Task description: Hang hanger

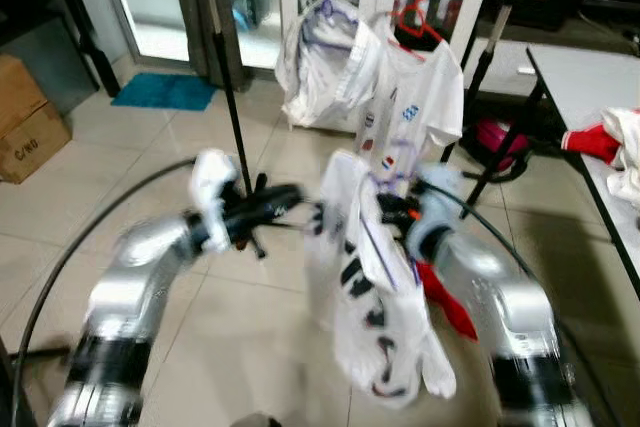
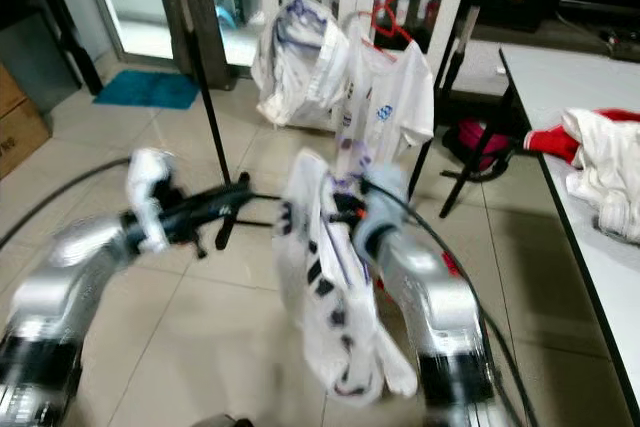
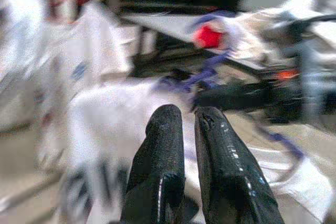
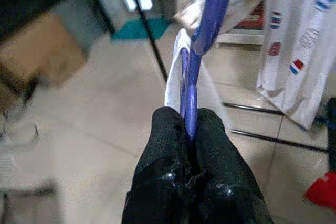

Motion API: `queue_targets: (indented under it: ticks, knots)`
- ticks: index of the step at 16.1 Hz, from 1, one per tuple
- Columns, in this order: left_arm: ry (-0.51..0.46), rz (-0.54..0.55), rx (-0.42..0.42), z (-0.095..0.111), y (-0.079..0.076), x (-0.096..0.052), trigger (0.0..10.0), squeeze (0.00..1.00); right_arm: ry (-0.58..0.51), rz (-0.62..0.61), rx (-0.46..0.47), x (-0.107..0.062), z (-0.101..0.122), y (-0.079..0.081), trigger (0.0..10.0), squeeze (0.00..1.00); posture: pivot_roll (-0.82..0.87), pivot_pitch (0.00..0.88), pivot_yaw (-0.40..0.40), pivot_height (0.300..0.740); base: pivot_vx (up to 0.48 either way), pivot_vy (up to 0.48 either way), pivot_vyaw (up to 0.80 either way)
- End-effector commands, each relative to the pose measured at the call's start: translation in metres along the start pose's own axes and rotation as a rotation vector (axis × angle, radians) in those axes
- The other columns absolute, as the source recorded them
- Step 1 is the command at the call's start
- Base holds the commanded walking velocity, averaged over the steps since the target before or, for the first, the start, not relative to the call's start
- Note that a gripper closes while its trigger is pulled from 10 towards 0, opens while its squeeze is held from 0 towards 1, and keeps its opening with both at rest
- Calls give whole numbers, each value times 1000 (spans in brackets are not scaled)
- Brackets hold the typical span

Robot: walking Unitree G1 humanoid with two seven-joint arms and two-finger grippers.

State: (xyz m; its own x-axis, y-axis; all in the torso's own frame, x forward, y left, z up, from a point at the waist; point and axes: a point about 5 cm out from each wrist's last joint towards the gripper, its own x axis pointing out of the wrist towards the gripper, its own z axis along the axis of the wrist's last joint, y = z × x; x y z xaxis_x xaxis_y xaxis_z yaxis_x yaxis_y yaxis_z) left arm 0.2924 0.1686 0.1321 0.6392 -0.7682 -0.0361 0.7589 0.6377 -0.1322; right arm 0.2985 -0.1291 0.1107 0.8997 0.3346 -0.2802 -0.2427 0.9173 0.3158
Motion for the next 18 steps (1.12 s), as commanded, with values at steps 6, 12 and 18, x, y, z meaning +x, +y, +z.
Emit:
queue_targets:
  ticks: [6, 12, 18]
  knots:
    - [-67, 518, -25, -19, -3, -19, 10000, 0, -43, -174, -164, -37, -24, -26, 10000, 0, -142, 0, 38, 740, 117, 0, 133]
    - [-28, 518, 0, -25, -11, -5, 10000, 0, -62, -166, -206, -26, -18, -19, 10000, 0, -159, 0, 52, 740, 459, 0, 800]
    - [-24, 553, 13, -22, -6, -7, 10000, 0, -101, -192, -293, -24, -7, -20, 10000, 0, -123, 0, 7, 740, 469, 0, 133]
